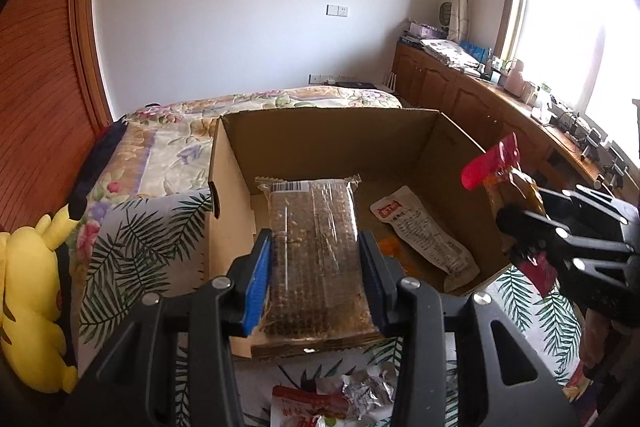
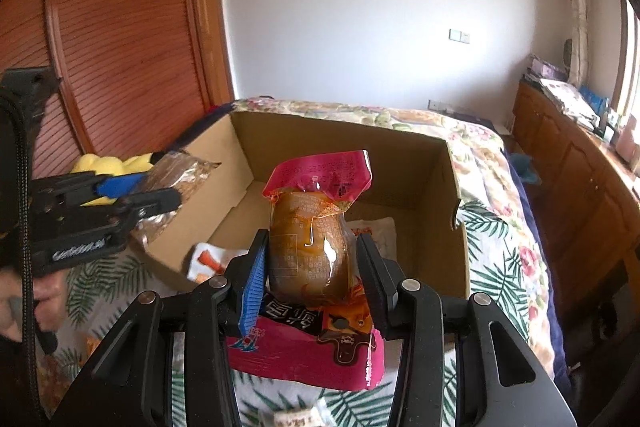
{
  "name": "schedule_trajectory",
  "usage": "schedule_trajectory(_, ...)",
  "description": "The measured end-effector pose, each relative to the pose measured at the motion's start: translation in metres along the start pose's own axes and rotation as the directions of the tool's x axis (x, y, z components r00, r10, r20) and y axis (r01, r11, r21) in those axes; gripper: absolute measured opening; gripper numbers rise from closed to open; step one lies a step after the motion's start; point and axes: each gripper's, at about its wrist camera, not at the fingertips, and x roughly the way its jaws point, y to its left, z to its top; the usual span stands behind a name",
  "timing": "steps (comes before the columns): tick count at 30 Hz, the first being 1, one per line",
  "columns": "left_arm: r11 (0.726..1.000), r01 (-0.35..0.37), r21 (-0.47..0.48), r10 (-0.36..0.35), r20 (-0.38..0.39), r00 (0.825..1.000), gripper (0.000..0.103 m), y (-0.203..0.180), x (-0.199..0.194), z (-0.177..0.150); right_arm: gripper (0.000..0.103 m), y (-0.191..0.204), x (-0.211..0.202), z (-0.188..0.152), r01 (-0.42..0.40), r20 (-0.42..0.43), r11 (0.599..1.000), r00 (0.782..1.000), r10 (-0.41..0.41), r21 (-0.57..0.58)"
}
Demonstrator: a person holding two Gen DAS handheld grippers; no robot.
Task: Organize snacks
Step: 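Carry the granola bar with the left tool while the right tool carries the pink bread over the box, then open the left tool over the box while the right tool releases the pink bread inside, then withdraw both tools from the box toward the remaining snacks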
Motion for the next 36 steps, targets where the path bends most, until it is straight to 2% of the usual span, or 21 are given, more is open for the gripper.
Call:
schedule_trajectory(7, 1.000, 0.002, 0.002, -0.002, -0.011, 1.000, 0.045, 0.001, 0.007, -0.006, 0.045, -0.008, 0.023, 0.002, 0.043, -0.049, 0.999, 0.998, -0.043, 0.003)
schedule_trajectory(11, 1.000, -0.004, -0.005, 0.004, -0.003, 1.000, 0.053, 0.004, 0.005, -0.006, 0.046, -0.012, 0.030, 0.000, 0.045, -0.074, 0.999, 0.996, -0.042, 0.029)
schedule_trajectory(14, 1.000, -0.006, -0.002, 0.006, -0.003, 1.000, 0.053, 0.005, 0.004, -0.007, 0.049, -0.018, 0.035, -0.002, 0.045, -0.077, 0.998, 0.996, -0.041, 0.053)
schedule_trajectory(16, 1.000, -0.010, 0.006, 0.010, 0.000, 1.000, 0.054, 0.004, 0.002, -0.007, 0.057, -0.022, 0.033, -0.002, 0.047, -0.067, 0.996, 0.997, -0.042, 0.071)
schedule_trajectory(22, 1.000, 0.002, 0.031, -0.003, 0.026, 1.000, 0.058, 0.000, -0.014, -0.012, 0.057, -0.028, 0.014, -0.002, 0.023, -0.019, 0.996, 1.000, -0.021, 0.091)
schedule_trajectory(28, 0.996, 0.018, 0.084, -0.023, 0.057, 0.998, 0.060, -0.009, -0.039, -0.022, 0.057, -0.018, -0.026, -0.016, 0.005, 0.044, 0.999, 0.999, -0.006, 0.035)
schedule_trajectory(36, 0.994, 0.064, 0.090, -0.070, 0.060, 0.996, 0.061, -0.013, -0.065, -0.040, 0.057, -0.004, -0.062, -0.046, -0.035, 0.061, 0.999, 0.997, 0.038, -0.038)
